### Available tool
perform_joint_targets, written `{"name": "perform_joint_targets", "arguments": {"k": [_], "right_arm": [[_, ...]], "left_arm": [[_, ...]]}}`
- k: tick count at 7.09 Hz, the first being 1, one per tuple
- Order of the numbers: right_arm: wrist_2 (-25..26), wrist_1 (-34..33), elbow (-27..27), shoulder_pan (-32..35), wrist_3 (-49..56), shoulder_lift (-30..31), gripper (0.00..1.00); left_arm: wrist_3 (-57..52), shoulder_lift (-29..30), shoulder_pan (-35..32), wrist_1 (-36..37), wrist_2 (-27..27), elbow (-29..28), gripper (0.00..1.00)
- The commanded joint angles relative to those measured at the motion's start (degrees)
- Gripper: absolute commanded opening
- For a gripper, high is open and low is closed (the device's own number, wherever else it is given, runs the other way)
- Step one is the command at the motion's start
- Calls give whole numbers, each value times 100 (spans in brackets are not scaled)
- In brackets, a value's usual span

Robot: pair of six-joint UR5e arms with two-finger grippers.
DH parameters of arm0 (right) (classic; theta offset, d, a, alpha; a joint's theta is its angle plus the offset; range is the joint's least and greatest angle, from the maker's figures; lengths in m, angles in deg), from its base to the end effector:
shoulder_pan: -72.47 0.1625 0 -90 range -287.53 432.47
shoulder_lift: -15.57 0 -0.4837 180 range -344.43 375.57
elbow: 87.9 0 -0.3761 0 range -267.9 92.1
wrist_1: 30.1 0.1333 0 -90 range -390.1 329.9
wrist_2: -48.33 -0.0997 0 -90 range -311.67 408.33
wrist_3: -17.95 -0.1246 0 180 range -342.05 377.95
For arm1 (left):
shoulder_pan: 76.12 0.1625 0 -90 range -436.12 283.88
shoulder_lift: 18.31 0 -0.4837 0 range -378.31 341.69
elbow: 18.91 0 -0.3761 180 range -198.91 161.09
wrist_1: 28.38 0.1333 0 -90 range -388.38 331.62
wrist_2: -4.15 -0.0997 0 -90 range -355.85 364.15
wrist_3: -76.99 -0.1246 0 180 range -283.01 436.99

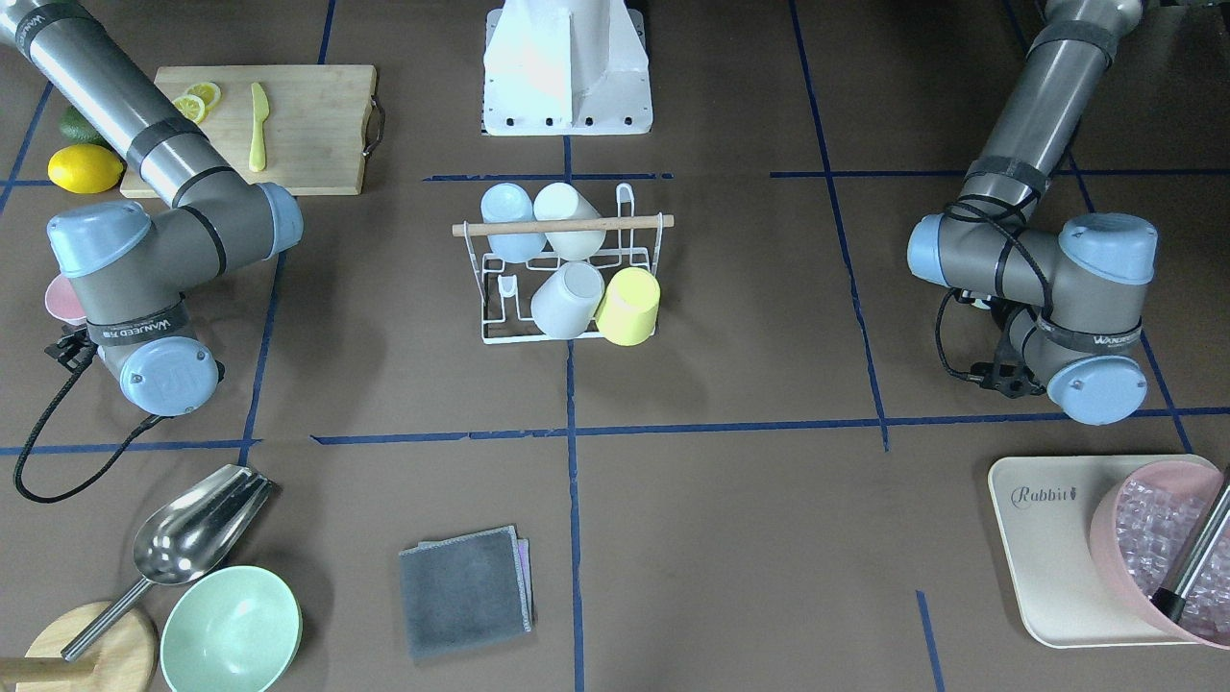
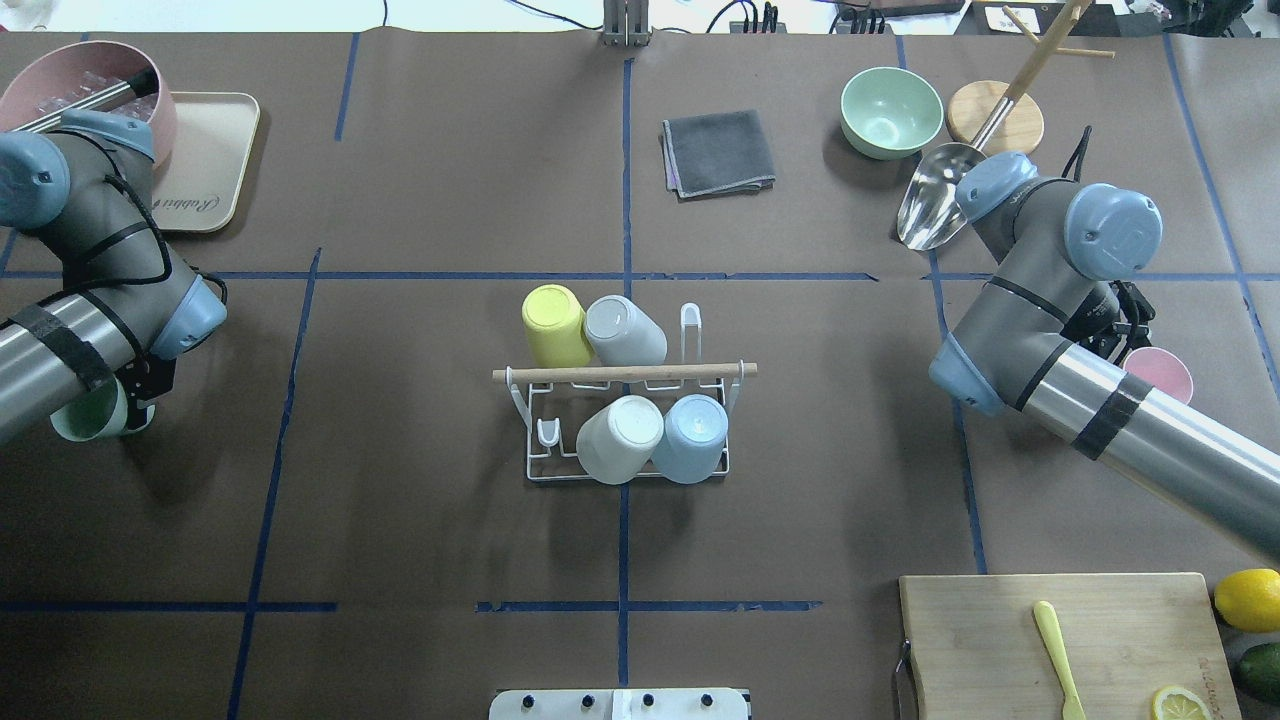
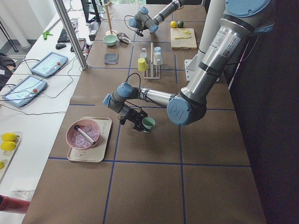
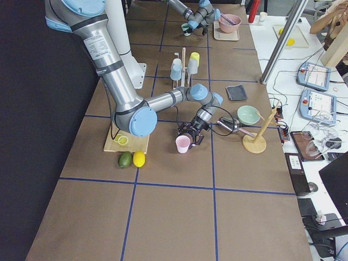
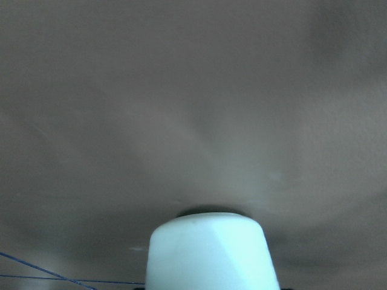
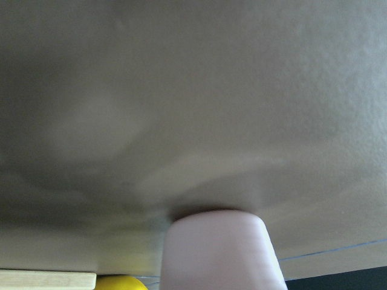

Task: Place cup on cup holder

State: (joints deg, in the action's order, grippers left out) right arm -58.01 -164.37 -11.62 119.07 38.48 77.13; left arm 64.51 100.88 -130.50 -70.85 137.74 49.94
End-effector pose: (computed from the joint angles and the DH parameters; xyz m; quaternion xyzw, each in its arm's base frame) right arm -0.3559 -0.5193 0.6454 -0.2747 -0.0846 -0.4760 0.8312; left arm 0.3271 -0.5380 0.6652 -0.3774 0.2794 0.2416 0.8492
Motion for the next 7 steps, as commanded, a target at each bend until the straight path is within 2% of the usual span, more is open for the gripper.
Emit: {"name": "perform_joint_targets", "arguments": {"k": [1, 5, 6, 7], "right_arm": [[245, -117, -25, -19, 47, -4, 100], [359, -205, -69, -151, 47, -4, 100], [473, -249, -78, -160, 47, -21, 100], [474, -258, -78, -169, 47, -13, 100]], "left_arm": [[0, -28, -133, 308, 0, 442, 6], [0, -133, -705, 258, -26, 2444, 6], [26, 14, -705, 223, -35, 2745, 5], [52, 242, -732, 13, -1, 2765, 5]]}}
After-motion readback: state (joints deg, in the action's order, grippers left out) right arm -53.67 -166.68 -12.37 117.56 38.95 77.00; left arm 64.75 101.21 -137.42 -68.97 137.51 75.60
